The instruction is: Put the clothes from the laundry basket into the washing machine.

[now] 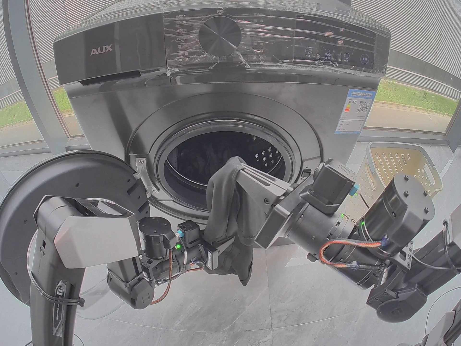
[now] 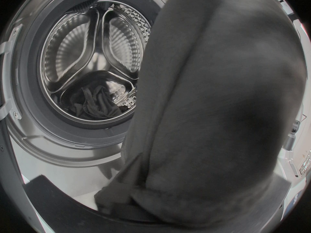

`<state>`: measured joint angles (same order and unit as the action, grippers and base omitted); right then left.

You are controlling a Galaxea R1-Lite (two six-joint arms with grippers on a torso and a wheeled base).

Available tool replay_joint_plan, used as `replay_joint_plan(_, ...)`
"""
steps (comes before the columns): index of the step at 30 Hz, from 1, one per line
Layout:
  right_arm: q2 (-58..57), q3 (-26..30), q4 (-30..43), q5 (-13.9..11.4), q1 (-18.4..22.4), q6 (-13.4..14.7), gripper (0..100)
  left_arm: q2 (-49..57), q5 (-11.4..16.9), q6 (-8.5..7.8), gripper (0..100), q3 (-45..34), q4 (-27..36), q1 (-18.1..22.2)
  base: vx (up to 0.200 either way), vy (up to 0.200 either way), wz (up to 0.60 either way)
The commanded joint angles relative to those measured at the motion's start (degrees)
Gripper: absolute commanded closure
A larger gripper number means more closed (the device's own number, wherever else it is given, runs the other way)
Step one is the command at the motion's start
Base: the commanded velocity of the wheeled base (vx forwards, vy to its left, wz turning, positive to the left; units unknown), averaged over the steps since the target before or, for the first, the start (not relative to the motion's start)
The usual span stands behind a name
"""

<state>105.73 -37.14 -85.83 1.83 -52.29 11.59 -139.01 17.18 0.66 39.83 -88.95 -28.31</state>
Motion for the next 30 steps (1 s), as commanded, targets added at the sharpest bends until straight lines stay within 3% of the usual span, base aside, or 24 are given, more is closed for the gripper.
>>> replay_joint_plan(1,0.18,-0.21,0.23,-0.07,0.78,0.01,100,0.93,0.05,0.13,100,-0.36,-0.08,-1.14,0.0,0.0,0.0)
replay_joint_plan(7,0.71,-1.0,0.58,-0.33,3.24,-0.08,100,5.24,0.23,0.22,100,-2.82,-0.08,-1.4,0.0,0.0,0.0)
replay_joint_plan(8,3.08,-2.67,0.76,-0.6,6.14,-0.08,100,10.25,0.84,0.31,100,-6.87,-0.08,-1.84,0.0,0.0,0.0)
replay_joint_plan(12,5.63,-5.31,0.84,-0.69,9.04,-0.08,100,15.96,1.37,-0.04,100,-12.58,-0.08,-2.63,0.0,0.0,0.0)
replay_joint_plan(18,11.6,-8.73,1.02,-1.39,12.38,0.01,100,29.32,7.17,0.22,100,-24.97,-0.08,-3.6,0.0,0.0,0.0)
replay_joint_plan(21,14.07,-8.73,0.4,-1.39,12.47,0.01,100,33.45,10.16,2.15,100,-28.05,-0.08,-2.98,0.0,0.0,0.0)
replay_joint_plan(23,15.38,-8.73,0.32,-1.39,12.56,0.01,100,35.56,12.09,5.05,100,-29.46,-0.08,-2.72,0.0,0.0,0.0)
replay_joint_plan(24,15.56,-8.73,0.23,-1.39,12.56,0.01,100,35.83,12.27,5.41,100,-29.72,-0.08,-2.72,0.0,0.0,0.0)
replay_joint_plan(26,17.05,-8.38,0.32,-1.48,13.0,-0.08,100,37.85,13.23,8.48,100,-29.81,-0.08,-2.72,0.0,0.0,0.0)
replay_joint_plan(30,18.46,-6.19,-0.3,-1.83,13.17,-0.17,100,38.2,12.88,8.48,100,-28.84,-0.08,-2.63,0.0,0.0,0.0)
